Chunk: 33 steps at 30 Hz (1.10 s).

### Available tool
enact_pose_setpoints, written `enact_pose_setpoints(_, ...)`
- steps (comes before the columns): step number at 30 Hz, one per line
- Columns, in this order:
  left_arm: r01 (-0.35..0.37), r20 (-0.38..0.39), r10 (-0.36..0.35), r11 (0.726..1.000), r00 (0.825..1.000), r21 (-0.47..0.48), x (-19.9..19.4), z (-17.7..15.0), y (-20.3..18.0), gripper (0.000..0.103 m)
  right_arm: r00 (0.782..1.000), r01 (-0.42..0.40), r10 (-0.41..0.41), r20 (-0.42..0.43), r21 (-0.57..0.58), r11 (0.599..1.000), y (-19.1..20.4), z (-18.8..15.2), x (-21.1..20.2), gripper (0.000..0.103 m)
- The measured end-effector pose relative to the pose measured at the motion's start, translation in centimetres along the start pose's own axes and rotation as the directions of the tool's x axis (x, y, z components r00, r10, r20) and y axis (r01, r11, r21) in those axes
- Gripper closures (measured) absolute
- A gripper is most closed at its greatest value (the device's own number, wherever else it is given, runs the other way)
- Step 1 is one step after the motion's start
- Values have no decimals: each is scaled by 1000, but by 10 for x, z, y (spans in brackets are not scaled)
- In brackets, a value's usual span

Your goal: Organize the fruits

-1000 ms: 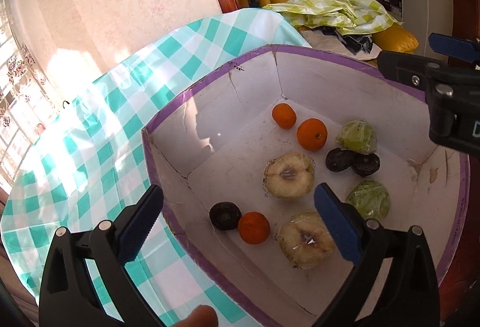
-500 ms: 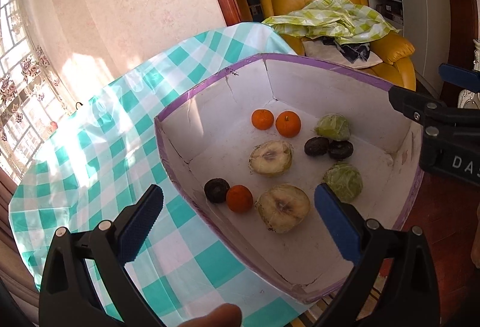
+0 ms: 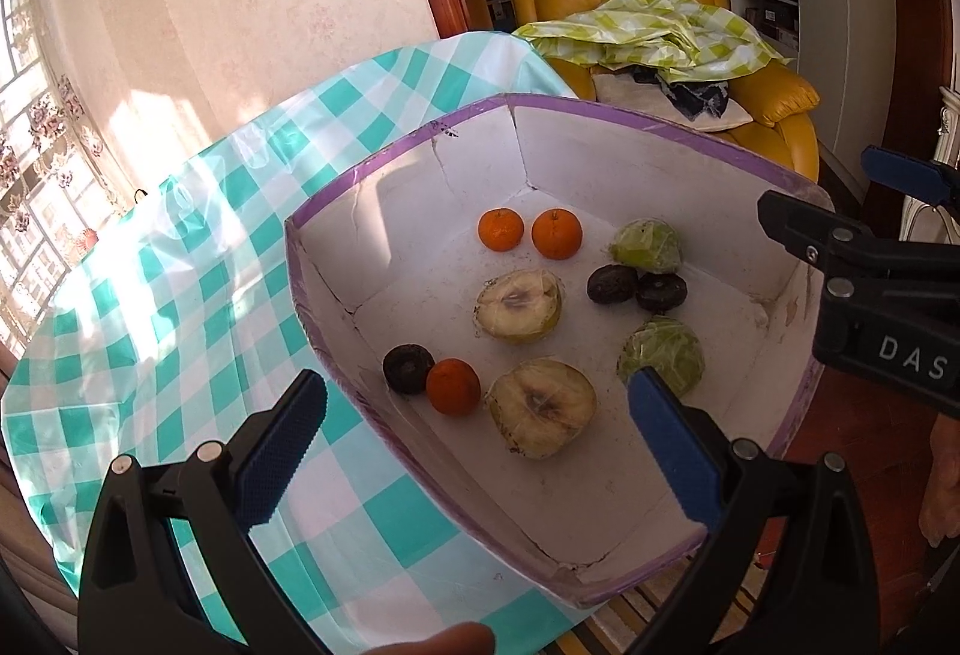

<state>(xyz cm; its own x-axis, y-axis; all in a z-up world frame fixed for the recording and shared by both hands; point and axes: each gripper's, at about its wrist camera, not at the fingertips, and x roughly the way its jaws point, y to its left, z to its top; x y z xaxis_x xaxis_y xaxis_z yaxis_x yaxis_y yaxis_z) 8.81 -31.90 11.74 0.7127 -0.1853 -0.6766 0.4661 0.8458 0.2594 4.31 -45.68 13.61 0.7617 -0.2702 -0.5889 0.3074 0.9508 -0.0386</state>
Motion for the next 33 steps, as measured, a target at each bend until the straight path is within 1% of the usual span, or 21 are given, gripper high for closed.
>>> enact_pose_setpoints(33, 5, 0, -5, 1000, 1000, 0, 0, 0, 1, 2, 1000, -4, 4, 1, -5, 1000, 2, -1, -2, 15)
